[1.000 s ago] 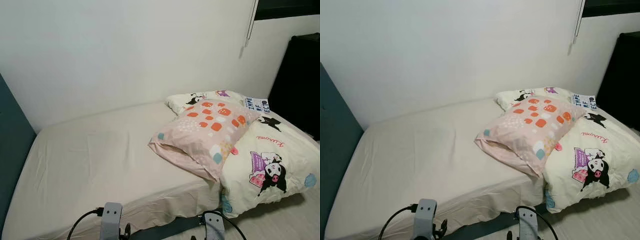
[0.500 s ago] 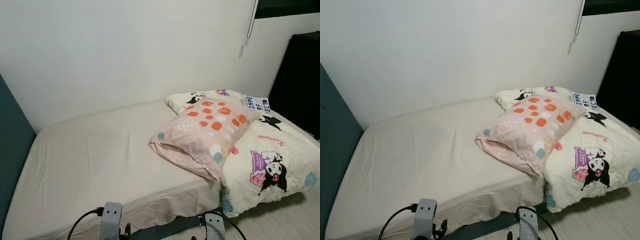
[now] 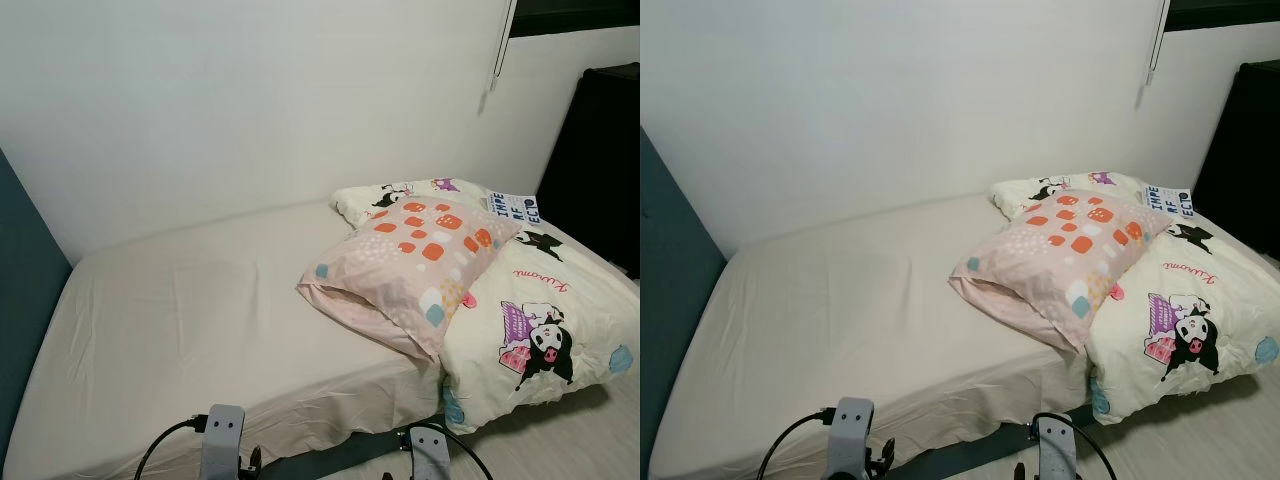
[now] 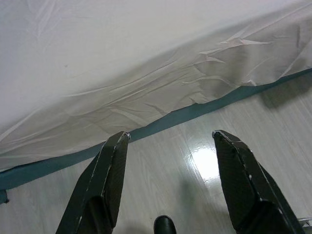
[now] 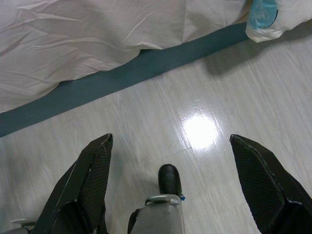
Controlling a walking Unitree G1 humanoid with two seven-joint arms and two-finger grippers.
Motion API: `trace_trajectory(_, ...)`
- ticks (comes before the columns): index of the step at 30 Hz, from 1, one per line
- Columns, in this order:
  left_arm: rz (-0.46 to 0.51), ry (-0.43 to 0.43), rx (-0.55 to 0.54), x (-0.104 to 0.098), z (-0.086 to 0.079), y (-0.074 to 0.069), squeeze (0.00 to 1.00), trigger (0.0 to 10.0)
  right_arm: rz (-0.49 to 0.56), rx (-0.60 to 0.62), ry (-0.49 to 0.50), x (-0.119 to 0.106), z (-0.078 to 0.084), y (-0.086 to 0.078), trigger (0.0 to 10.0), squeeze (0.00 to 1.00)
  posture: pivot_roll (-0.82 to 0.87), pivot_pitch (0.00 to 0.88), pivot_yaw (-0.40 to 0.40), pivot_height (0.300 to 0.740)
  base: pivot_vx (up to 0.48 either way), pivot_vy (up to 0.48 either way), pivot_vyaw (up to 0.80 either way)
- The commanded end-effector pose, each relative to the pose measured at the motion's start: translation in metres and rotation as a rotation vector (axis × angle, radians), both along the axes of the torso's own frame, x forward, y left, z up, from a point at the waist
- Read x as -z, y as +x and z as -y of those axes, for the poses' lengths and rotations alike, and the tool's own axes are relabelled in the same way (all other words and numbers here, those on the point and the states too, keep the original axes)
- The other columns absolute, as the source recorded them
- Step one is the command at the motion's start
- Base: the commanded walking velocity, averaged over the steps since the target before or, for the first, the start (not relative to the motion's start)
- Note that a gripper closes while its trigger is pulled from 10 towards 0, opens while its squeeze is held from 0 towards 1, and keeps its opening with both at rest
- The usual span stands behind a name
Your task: Clean up the room
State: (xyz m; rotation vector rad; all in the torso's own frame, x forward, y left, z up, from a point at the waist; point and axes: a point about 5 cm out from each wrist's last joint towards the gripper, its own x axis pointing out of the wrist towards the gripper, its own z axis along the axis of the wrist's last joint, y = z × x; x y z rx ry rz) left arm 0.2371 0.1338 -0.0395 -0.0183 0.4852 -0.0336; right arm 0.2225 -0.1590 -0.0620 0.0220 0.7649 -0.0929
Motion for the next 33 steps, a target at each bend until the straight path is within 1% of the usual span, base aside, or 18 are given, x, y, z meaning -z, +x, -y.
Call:
trace_trajectory(1,-0.020,0.011,-0.004,0.0035,-0.0024,-0.0043,0.00,10.0,-0.009,-0.005,0.008,0.0016,-0.0029,-0.0020,10.0,0.00,-0.05,0.074,0.041,0.740,0.000,0.000,0.00)
trace_trajectory(15,-0.024,0.008,0.001,0.0037,-0.0007,-0.0042,0.00,10.0,-0.010,-0.003,0.002,0.0015,-0.0016,-0.0020,10.0,0.00,-0.05,0.073,0.041,0.740,0.000,0.000,0.00)
trace_trajectory(20,-0.022,0.006,-0.002,0.0028,-0.0002,-0.0026,0.00,10.0,0.000,-0.010,-0.008,-0.0002,-0.0011,0.0006,10.0,0.00,-0.06,0.081,0.040,0.740,0.000,0.000,0.00)
trace_trajectory(33,-0.027,0.010,0.001,0.0040,-0.0017,-0.0046,0.00,10.0,-0.002,-0.005,-0.007,0.0010,-0.0020,-0.0018,10.0,0.00,-0.06,0.075,0.043,0.740,0.000,0.000,0.00)
